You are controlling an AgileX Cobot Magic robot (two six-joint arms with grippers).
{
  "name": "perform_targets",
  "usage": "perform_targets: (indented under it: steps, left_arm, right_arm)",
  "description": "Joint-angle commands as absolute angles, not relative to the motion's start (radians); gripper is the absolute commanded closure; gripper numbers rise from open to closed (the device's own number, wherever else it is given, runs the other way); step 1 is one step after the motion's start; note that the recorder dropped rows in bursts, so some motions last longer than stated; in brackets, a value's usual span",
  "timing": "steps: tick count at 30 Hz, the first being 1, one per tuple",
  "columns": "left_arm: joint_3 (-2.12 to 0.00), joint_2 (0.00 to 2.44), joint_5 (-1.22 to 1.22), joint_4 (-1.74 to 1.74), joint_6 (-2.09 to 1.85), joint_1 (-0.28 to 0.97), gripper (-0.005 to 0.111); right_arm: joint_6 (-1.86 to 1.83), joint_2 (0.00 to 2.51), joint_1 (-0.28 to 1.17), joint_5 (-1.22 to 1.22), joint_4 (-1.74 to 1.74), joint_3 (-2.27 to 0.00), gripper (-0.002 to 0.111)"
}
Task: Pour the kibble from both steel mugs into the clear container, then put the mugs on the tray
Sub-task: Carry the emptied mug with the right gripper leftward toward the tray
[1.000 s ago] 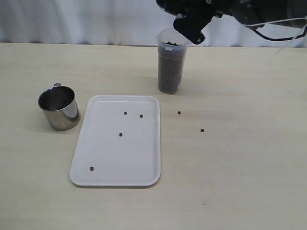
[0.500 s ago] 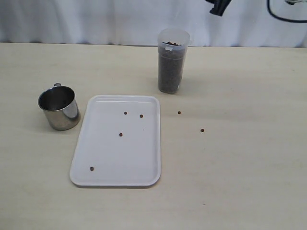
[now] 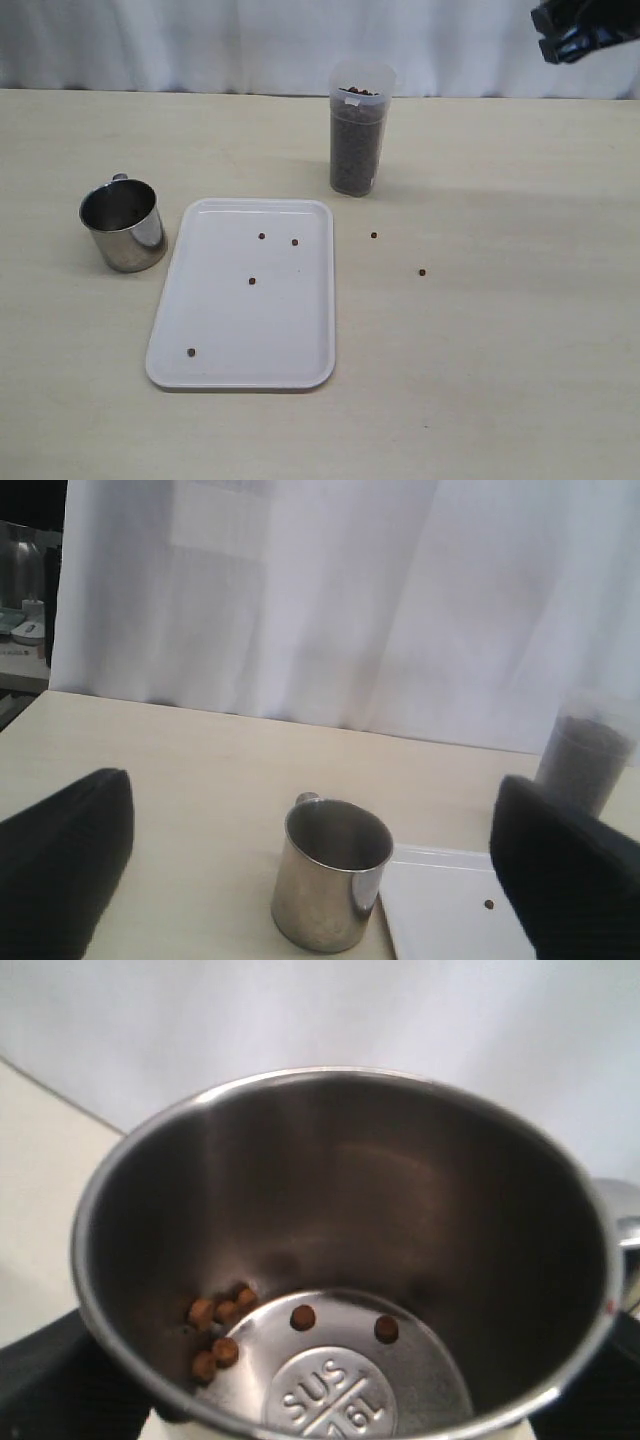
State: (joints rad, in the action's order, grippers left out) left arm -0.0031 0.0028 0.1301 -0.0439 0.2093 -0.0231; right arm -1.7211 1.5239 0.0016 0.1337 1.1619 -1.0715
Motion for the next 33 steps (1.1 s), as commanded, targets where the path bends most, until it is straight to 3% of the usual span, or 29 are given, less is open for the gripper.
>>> perform_targets:
  steps: [1,9,24,33]
  left_arm:
    - [0.0,0.0,0.122,-0.043,0.21,-0.023,0.01]
    - [0.0,0.0,0.122,-0.043,0.21,-0.023,0.01]
    - [0.0,0.0,0.122,-0.043,0.21,-0.023,0.01]
    - [0.0,0.0,0.122,-0.043,0.21,-0.023,0.01]
  right_arm:
    - [-1.681,1.466,-0.009,0.163,1.21,-0.929,0.103]
    - [-1.692,1.459,-0.009,0.196,1.303,-0.7,0.103]
    - [-2.001,1.459,-0.009,0.586,1.716,-0.521,0.103]
    - [-2.117,1.503,0.22,0.614,1.744,-0.536,0.103]
